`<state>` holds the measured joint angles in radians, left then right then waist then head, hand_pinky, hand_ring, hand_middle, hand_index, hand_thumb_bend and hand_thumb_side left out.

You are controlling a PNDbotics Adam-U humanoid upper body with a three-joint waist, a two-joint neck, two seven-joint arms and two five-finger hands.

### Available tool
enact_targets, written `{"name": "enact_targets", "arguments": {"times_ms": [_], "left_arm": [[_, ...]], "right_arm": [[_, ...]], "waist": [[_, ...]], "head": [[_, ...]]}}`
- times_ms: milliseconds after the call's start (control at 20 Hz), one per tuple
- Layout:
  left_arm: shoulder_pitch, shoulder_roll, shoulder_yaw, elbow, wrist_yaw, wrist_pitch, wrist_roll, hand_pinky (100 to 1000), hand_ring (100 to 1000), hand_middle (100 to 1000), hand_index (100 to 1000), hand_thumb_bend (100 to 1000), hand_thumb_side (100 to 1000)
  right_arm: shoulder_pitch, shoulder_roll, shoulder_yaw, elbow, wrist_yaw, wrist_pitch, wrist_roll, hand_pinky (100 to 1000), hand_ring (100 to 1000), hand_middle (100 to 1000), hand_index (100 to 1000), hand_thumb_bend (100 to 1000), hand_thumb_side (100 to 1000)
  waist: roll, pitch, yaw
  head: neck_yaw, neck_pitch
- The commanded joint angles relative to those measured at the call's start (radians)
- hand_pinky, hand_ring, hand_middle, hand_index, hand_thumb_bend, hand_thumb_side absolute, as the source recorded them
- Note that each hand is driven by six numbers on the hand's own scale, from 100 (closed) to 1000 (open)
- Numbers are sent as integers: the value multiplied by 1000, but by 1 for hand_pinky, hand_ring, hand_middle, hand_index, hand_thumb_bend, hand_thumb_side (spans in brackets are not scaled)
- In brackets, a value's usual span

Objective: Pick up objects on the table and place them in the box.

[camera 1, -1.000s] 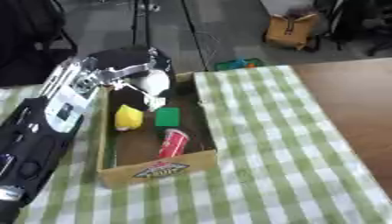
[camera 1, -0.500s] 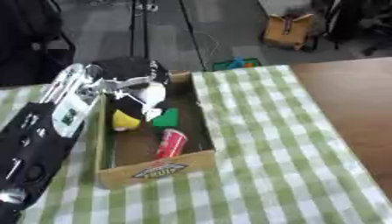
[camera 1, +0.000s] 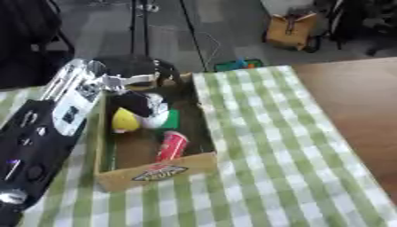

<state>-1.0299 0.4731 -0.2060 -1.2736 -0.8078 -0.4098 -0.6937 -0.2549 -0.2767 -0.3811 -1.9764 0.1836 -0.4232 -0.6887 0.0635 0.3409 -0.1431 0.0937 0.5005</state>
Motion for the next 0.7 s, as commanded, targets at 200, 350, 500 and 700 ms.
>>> {"name": "enact_targets", "arguments": {"times_ms": [200, 350, 500, 700], "left_arm": [[-28, 15, 14, -23, 26, -67, -89, 891, 919, 845, 894, 100, 671], [-29, 16, 16, -26, 35, -64, -95, 870, 893, 827, 885, 100, 664], [-28, 16, 20, -34, 52, -61, -99, 814, 858, 802, 877, 100, 634], [-10, 31, 51, -126, 175, -40, -78, 492, 697, 675, 810, 100, 526]], "right_arm": [[-7, -20, 0, -24, -6, -3, -3, 544, 524, 441, 514, 100, 521], [-7, -19, 1, -24, -7, -4, -3, 544, 525, 441, 514, 100, 521], [-7, -19, 1, -24, -7, -4, -4, 545, 526, 441, 515, 100, 524], [-8, -19, -1, -24, -5, -5, -8, 545, 526, 441, 514, 100, 526]], "waist": [[-6, -25, 0], [-8, -26, 0], [-10, -27, 1], [-14, -27, 3]], "head": [[-1, -1], [-1, -1], [-2, 0], [-7, 0]]}}
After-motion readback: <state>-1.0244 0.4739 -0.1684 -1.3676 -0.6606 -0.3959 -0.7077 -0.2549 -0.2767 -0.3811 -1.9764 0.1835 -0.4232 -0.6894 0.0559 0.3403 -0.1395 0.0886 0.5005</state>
